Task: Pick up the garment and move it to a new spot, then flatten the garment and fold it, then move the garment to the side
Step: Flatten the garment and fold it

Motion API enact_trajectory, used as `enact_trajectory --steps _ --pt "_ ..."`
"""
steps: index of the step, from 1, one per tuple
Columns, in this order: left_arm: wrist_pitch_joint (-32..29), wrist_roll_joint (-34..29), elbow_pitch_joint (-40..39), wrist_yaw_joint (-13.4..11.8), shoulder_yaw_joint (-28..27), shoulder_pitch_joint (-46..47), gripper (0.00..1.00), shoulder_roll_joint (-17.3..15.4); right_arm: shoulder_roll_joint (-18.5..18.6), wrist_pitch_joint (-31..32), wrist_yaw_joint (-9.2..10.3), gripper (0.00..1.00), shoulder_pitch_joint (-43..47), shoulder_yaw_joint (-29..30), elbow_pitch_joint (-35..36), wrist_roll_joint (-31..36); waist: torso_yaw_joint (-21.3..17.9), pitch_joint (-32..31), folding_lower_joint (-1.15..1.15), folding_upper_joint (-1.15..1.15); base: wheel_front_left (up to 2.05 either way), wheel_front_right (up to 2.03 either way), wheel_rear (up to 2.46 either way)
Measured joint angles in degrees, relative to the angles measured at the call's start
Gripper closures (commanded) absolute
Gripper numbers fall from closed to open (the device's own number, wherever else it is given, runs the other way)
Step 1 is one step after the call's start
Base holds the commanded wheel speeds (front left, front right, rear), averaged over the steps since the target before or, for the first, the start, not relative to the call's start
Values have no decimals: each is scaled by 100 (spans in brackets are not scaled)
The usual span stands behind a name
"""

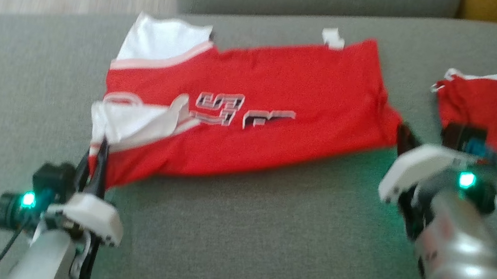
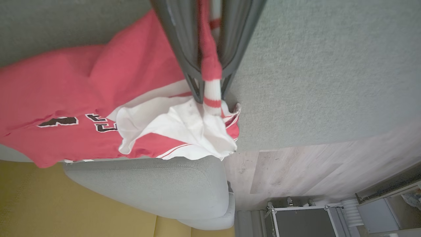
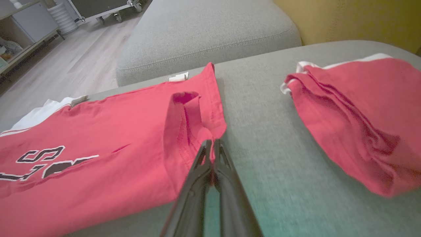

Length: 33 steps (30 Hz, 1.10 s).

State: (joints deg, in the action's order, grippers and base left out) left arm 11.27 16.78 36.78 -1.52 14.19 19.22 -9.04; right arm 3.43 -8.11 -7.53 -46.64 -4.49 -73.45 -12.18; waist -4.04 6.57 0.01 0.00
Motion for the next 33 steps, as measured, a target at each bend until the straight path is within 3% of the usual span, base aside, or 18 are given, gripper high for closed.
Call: enact_trajectory --steps 11,33 --pt "-132 210 -356 -49 -56 -939 100 -143 -12 -416 -1 100 1206 14 189 -196 -298 -665 1 0 0 0 0" --pt "-598 278 -921 -101 99 -1289 100 -286 -29 -285 -1 100 1962 381 1071 -77 -338 -757 -1 0 0 0 0"
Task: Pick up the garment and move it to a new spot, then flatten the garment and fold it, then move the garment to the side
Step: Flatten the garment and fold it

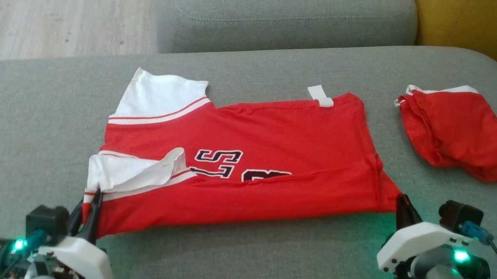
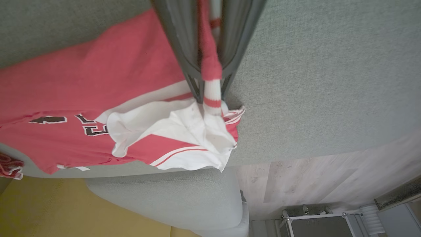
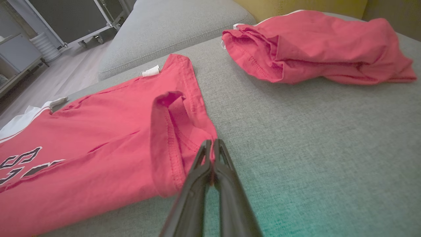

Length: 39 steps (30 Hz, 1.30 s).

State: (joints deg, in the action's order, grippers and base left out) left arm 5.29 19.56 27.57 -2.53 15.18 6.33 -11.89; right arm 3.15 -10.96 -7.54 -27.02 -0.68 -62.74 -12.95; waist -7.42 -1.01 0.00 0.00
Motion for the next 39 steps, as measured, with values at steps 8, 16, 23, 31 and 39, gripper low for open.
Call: enact_trajectory --steps 8,16,23,31,39 --pt "-24 75 -1 -7 24 -51 100 1 -10 265 0 73 260 91 438 0 13 42 0 0 0 0 0" --pt "260 94 -12 -185 -42 -24 0 9 -18 148 0 0 522 131 1292 -29 -24 154 0 0 0 0 0" --pt "851 122 -452 -244 -292 279 0 14 -18 -289 0 0 562 -264 2587 -219 -71 334 0 0 0 0 0" --pt "925 -134 -1447 70 -660 493 0 151 -18 -326 1 0 966 -394 3780 -218 -89 763 0 0 0 0 0" --pt "148 -409 -722 630 -480 2050 0 -421 -19 -342 1 0 754 -461 4319 -191 -214 1415 -1 0 0 0 0"
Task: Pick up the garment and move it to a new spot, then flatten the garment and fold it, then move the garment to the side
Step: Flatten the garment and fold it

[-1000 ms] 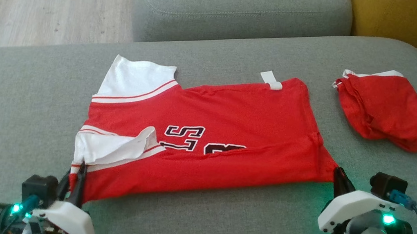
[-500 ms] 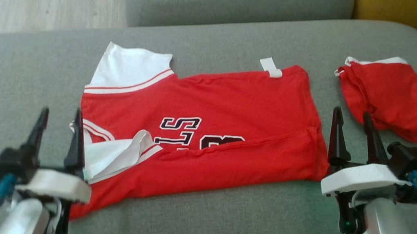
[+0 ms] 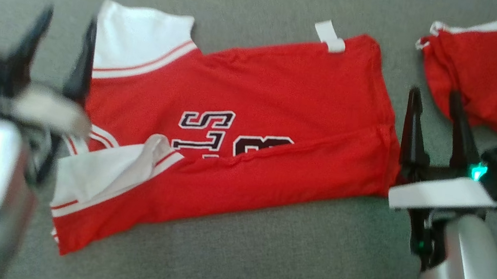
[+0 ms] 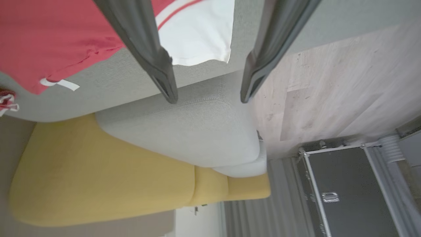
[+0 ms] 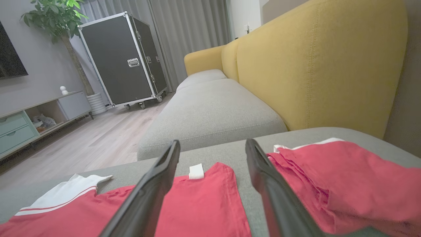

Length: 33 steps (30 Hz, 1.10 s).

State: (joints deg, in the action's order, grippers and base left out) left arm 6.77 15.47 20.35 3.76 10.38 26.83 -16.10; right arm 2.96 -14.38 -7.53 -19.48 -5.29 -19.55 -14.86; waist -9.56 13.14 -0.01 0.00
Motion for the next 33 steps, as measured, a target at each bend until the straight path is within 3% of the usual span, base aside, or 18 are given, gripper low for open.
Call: enact_trajectory --steps 4,8,16,21,33 --pt "-993 -159 708 254 347 1255 0 -435 2 -1 -1 0 -348 -91 142 24 -109 378 -1 0 0 0 0" --pt "-1719 -38 1405 342 665 2045 0 -849 -1 -1 0 0 -625 -203 250 -53 -286 722 -1 0 0 0 0" --pt "-3036 1048 2047 382 1825 3014 0 -1436 1 -27 -1 0 -750 -342 623 -341 -715 1347 0 0 0 0 0" --pt "-3368 1145 2427 382 2004 3292 0 -1731 0 -26 -1 0 -748 -342 742 -426 -867 1566 0 0 0 0 0" --pt "-3544 2098 2356 381 2535 3406 0 -1719 -2 -26 -1 0 -740 -198 678 -422 -888 1539 2 0 0 0 0"
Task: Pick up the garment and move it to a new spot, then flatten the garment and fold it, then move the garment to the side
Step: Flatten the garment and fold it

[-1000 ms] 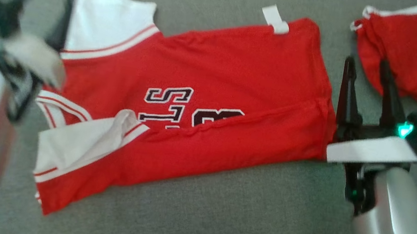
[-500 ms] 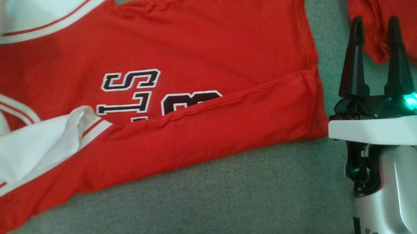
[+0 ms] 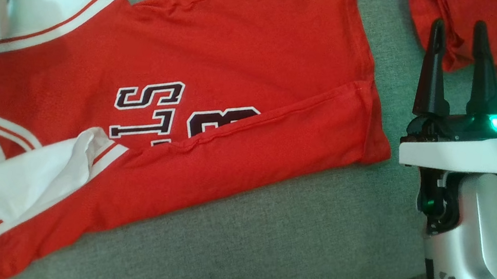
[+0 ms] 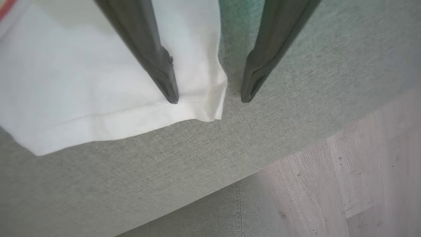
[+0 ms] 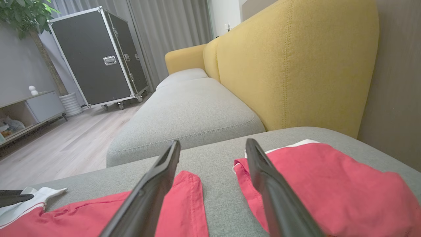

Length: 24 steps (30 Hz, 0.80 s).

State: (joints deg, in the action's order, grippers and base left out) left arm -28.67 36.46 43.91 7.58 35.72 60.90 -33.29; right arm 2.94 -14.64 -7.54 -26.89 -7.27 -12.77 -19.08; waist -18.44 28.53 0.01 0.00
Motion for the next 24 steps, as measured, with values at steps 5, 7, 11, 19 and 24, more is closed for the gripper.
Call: enact_trajectory --steps 5,7,11,19,24 --pt "-233 363 -165 0 302 -5 0 -36 0 -1 0 0 -4 1 -54 1 19 -34 0 0 0 0 0" --pt "-335 513 -218 0 349 0 100 -63 0 0 0 0 -9 4 -100 22 18 -39 0 0 0 0 0" --pt "-400 716 -333 0 537 -2 100 -70 0 0 0 0 -21 45 -212 96 34 -78 0 0 0 0 0" --pt "453 744 -298 0 701 -143 100 43 3 0 0 0 -308 12 -709 545 247 -323 0 0 0 0 0" --pt "1232 633 -442 1 834 -147 100 354 9 380 0 0 -749 -12 -1262 1043 558 -508 0 0 0 0 0"
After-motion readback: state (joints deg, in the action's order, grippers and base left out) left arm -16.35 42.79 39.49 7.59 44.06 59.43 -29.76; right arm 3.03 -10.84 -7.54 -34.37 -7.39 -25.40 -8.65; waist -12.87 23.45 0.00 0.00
